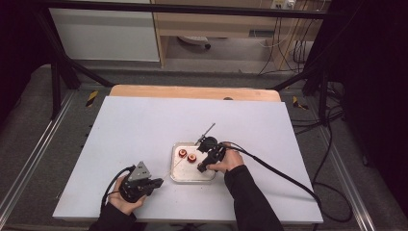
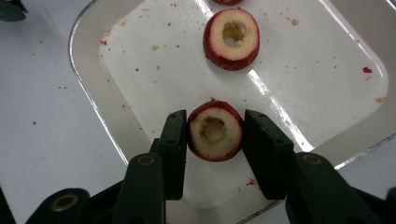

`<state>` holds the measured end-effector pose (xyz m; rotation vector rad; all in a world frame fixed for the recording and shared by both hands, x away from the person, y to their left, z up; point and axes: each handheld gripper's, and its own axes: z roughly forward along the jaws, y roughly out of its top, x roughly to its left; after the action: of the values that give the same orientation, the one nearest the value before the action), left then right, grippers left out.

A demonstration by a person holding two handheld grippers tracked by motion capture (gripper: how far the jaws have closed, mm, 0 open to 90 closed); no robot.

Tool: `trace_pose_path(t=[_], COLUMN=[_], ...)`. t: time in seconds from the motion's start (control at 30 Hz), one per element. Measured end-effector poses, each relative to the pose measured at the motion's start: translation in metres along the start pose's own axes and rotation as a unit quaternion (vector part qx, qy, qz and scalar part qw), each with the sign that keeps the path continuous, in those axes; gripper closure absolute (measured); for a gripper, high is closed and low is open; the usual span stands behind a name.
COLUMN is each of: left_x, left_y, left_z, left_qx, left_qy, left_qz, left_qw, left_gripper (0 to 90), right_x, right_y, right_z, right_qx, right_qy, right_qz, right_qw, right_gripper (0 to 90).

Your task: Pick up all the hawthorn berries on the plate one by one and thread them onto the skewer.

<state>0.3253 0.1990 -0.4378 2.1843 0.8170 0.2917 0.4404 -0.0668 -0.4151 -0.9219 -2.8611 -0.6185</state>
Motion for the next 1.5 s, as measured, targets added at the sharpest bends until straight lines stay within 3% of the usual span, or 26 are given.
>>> trace_pose_path(t=[0.13, 0.17, 0.3, 0.43, 0.47, 0.53, 0.57, 0.6, 0.63, 0.73, 0.77, 0.8, 0.83, 0.93, 1.07, 1.1, 1.13, 1.3, 1.33, 1.37, 1.4, 1.43, 1.47, 1.5], left_x=[-0.001, -0.001, -0.003, -0.004, -0.004, -0.005, -0.005, -0.006, -0.006, -0.010, -0.010, -0.011, -0.013, -0.016, -0.022, -0.022, -0.025, -0.031, -0.033, -0.037, -0.037, -0.037, -0.037, -0.039], left_y=[0.000, 0.000, 0.000, 0.001, 0.001, 0.001, 0.001, 0.002, 0.002, 0.003, 0.003, 0.003, 0.004, 0.005, 0.008, 0.008, 0.010, 0.017, 0.019, 0.019, 0.021, 0.021, 0.023, 0.026], left_z=[-0.001, -0.001, -0.002, -0.002, -0.002, -0.002, -0.001, -0.001, -0.001, 0.001, 0.001, 0.002, 0.003, 0.005, 0.008, 0.008, 0.009, 0.014, 0.015, 0.014, 0.015, 0.015, 0.017, 0.019], left_qx=[-0.006, -0.011, -0.019, -0.023, -0.024, -0.028, -0.029, -0.032, -0.033, -0.040, -0.040, -0.042, -0.044, -0.046, -0.052, -0.052, -0.054, -0.057, -0.055, -0.043, -0.048, -0.048, -0.053, -0.055], left_qy=[0.003, 0.005, 0.014, 0.021, 0.024, 0.025, 0.026, 0.027, 0.027, 0.034, 0.034, 0.036, 0.037, 0.037, 0.038, 0.038, 0.040, 0.045, 0.044, 0.049, 0.050, 0.050, 0.048, 0.045], left_qz=[-0.002, -0.005, -0.013, -0.017, -0.018, -0.025, -0.029, -0.033, -0.035, -0.041, -0.041, -0.043, -0.047, -0.053, -0.059, -0.059, -0.059, -0.055, -0.060, -0.078, -0.073, -0.073, -0.070, -0.071], left_qw=[1.0000, 0.9999, 0.9996, 0.9994, 0.9993, 0.9990, 0.9988, 0.9986, 0.9985, 0.9978, 0.9978, 0.9975, 0.9972, 0.9968, 0.9961, 0.9961, 0.9960, 0.9958, 0.9957, 0.9948, 0.9950, 0.9950, 0.9950, 0.9949], left_gripper=[88.5, 88.5, 88.5, 88.5, 88.5, 88.5, 88.5, 88.5, 88.4, 88.4, 88.4, 88.4, 88.3, 88.3, 88.3, 88.3, 88.3, 88.3, 88.3, 88.3, 88.3, 88.3, 88.3, 88.3], right_x=[0.002, 0.002, 0.004, 0.007, 0.007, 0.007, 0.006, 0.006, 0.006, 0.006, 0.006, 0.006, 0.005, 0.004, 0.003, 0.003, 0.002, 0.000, 0.000, 0.000, 0.000, 0.000, 0.000, 0.000], right_y=[-0.001, -0.002, -0.005, -0.011, -0.011, -0.016, -0.021, -0.021, -0.027, -0.036, -0.036, -0.039, -0.044, -0.052, -0.060, -0.060, -0.063, -0.070, -0.070, -0.071, -0.071, -0.071, -0.071, -0.070], right_z=[-0.010, -0.019, -0.035, -0.045, -0.045, -0.047, -0.048, -0.048, -0.048, -0.048, -0.048, -0.049, -0.049, -0.047, -0.045, -0.045, -0.044, -0.043, -0.043, -0.043, -0.044, -0.044, -0.044, -0.044], right_qx=[-0.030, -0.054, -0.103, -0.152, -0.152, -0.177, -0.204, -0.204, -0.230, -0.273, -0.273, -0.286, -0.313, -0.349, -0.382, -0.382, -0.399, -0.436, -0.443, -0.448, -0.455, -0.455, -0.459, -0.470], right_qy=[-0.002, -0.002, -0.007, -0.003, -0.003, 0.000, 0.007, 0.007, 0.013, 0.026, 0.026, 0.027, 0.034, 0.050, 0.058, 0.058, 0.064, 0.067, 0.066, 0.066, 0.065, 0.065, 0.066, 0.063], right_qz=[0.020, 0.033, 0.057, 0.079, 0.079, 0.089, 0.098, 0.098, 0.112, 0.130, 0.130, 0.135, 0.146, 0.167, 0.185, 0.185, 0.198, 0.219, 0.220, 0.222, 0.225, 0.225, 0.226, 0.228], right_qw=[0.9994, 0.9980, 0.9930, 0.9852, 0.9852, 0.9801, 0.9739, 0.9739, 0.9667, 0.9528, 0.9528, 0.9482, 0.9380, 0.9207, 0.9034, 0.9034, 0.8932, 0.8701, 0.8666, 0.8635, 0.8594, 0.8594, 0.8567, 0.8505], right_gripper=[61.0, 61.0, 61.1, 61.1, 61.1, 61.2, 61.2, 61.2, 61.2, 61.2, 61.2, 61.2, 61.2, 61.2, 61.2, 61.2, 61.2, 61.3, 61.3, 61.3, 61.3, 61.3, 61.3, 61.3])
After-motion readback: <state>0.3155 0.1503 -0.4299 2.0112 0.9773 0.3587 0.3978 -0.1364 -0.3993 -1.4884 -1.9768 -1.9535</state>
